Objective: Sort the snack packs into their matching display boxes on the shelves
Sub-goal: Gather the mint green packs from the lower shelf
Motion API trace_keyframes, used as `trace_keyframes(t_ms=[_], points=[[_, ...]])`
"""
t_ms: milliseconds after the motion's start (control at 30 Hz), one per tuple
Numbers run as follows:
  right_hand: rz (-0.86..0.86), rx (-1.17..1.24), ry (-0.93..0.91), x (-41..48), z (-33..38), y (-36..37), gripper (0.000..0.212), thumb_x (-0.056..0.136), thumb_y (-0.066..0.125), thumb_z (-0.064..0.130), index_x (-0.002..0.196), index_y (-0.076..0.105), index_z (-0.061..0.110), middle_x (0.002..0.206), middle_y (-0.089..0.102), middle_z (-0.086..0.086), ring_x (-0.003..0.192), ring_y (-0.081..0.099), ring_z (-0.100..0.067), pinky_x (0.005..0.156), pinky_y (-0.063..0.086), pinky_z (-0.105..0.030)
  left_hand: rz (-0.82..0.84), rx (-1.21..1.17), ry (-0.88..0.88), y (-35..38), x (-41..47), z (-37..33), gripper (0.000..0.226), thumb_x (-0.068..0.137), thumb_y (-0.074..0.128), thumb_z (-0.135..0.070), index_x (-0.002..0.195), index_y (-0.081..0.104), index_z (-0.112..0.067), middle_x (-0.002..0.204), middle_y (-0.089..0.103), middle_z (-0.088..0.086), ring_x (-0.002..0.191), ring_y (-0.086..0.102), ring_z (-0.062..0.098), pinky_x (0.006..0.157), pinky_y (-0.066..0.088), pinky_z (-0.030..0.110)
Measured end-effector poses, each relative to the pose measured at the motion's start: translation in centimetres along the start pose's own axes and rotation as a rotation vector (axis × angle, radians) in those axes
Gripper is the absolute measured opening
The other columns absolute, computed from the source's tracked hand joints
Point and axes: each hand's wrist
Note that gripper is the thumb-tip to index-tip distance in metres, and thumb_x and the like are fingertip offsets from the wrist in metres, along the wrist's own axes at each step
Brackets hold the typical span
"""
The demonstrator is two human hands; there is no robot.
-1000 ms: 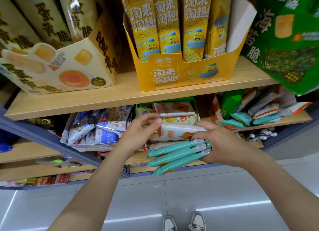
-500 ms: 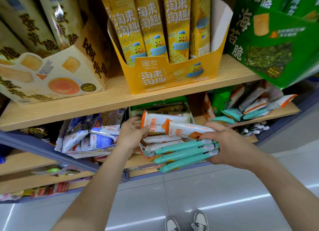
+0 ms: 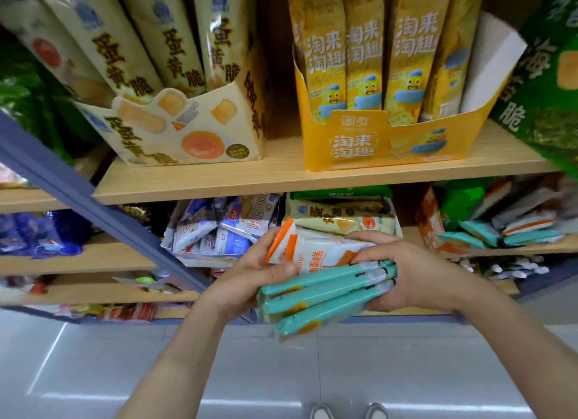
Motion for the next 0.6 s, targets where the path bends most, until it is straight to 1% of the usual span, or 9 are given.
trace_keyframes(t_ms=[33,67,133,233,333,367,433,533,600], points=[[0.007,-0.006,-0.016,0.5,0.3,0.3,0.044,0.064,0.092,0.027,0.102,0.073,0.039,0.138,0.04,0.028,0.131,0.026,0.023,0.099,0.029,0.001,-0.041,0.053,0.009,0.0,-0.2,-0.2,0.081,0.058,0.093,-0.033,0.129,0.054,-0.024,0.122,0.068,0.012,0.111,0.066,0.03,0.09,0.055,0.04],[0.017,-0.018,-0.028,0.9,0.6,0.5,0.044,0.064,0.091,0.029,0.101,0.072,0.041,0.137,0.04,0.03,0.132,0.027,0.021,0.101,0.03,0.0,-0.094,0.113,0.018,0.0,-0.4,-0.5,0.071,0.064,0.091,-0.03,0.126,0.056,-0.023,0.12,0.069,0.012,0.109,0.067,0.03,0.092,0.055,0.043],[0.033,-0.039,-0.054,1.6,1.3,0.9,0.043,0.063,0.091,0.032,0.099,0.071,0.043,0.134,0.038,0.033,0.13,0.032,0.019,0.102,0.031,-0.002,-0.173,0.202,0.035,-0.1,-0.6,-1.1,0.055,0.071,0.085,-0.019,0.12,0.061,-0.021,0.112,0.072,0.013,0.102,0.069,0.03,0.091,0.055,0.049],[0.039,-0.041,-0.06,2.0,2.3,0.9,0.043,0.065,0.09,0.03,0.102,0.072,0.039,0.134,0.036,0.035,0.128,0.032,0.019,0.1,0.03,-0.001,-0.198,0.293,0.075,-0.4,-1.0,-1.8,0.049,0.074,0.081,0.0,0.115,0.062,-0.018,0.105,0.072,0.016,0.093,0.07,0.03,0.084,0.058,0.049],[0.022,-0.051,-0.025,1.9,3.0,0.3,0.045,0.064,0.089,0.032,0.105,0.071,0.039,0.134,0.027,0.042,0.127,0.031,0.019,0.101,0.03,-0.002,-0.248,0.375,0.163,-0.1,-1.5,-2.7,0.042,0.078,0.077,0.004,0.11,0.063,-0.02,0.098,0.071,0.018,0.082,0.07,0.027,0.076,0.059,0.046],[0.008,-0.056,-0.011,1.7,3.1,0.0,0.046,0.064,0.088,0.034,0.106,0.07,0.041,0.136,0.025,0.041,0.128,0.032,0.018,0.102,0.031,-0.004,-0.275,0.388,0.196,0.0,-1.6,-3.0,0.04,0.08,0.075,0.004,0.109,0.063,-0.021,0.096,0.071,0.017,0.081,0.07,0.028,0.075,0.059,0.046],[-0.045,-0.052,0.012,1.1,3.0,-1.0,0.049,0.063,0.089,0.035,0.107,0.069,0.045,0.143,0.026,0.033,0.128,0.038,0.013,0.106,0.035,-0.011,-0.335,0.376,0.261,0.1,-2.0,-3.7,0.038,0.082,0.072,0.004,0.109,0.064,-0.021,0.095,0.073,0.012,0.084,0.071,0.029,0.075,0.06,0.043],[-0.133,0.009,0.052,-0.4,2.8,-2.8,0.055,0.06,0.092,0.032,0.109,0.069,0.046,0.146,0.032,0.027,0.129,0.043,0.009,0.108,0.04,-0.022,-0.419,0.229,0.307,0.3,-2.8,-4.6,0.032,0.084,0.071,0.0,0.107,0.065,-0.023,0.093,0.076,0.001,0.087,0.073,0.019,0.072,0.06,0.03],[-0.12,0.083,0.06,-1.2,2.9,-3.6,0.055,0.06,0.093,0.028,0.109,0.071,0.042,0.146,0.037,0.026,0.132,0.039,0.011,0.109,0.041,-0.025,-0.444,0.151,0.3,0.5,-3.0,-4.8,0.029,0.083,0.071,-0.007,0.106,0.064,-0.023,0.095,0.076,0.002,0.09,0.073,0.021,0.076,0.059,0.035]])
Point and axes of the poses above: each hand's wrist, its own x-axis towards the middle knuckle, its own y-axis out of the palm, z = x × y
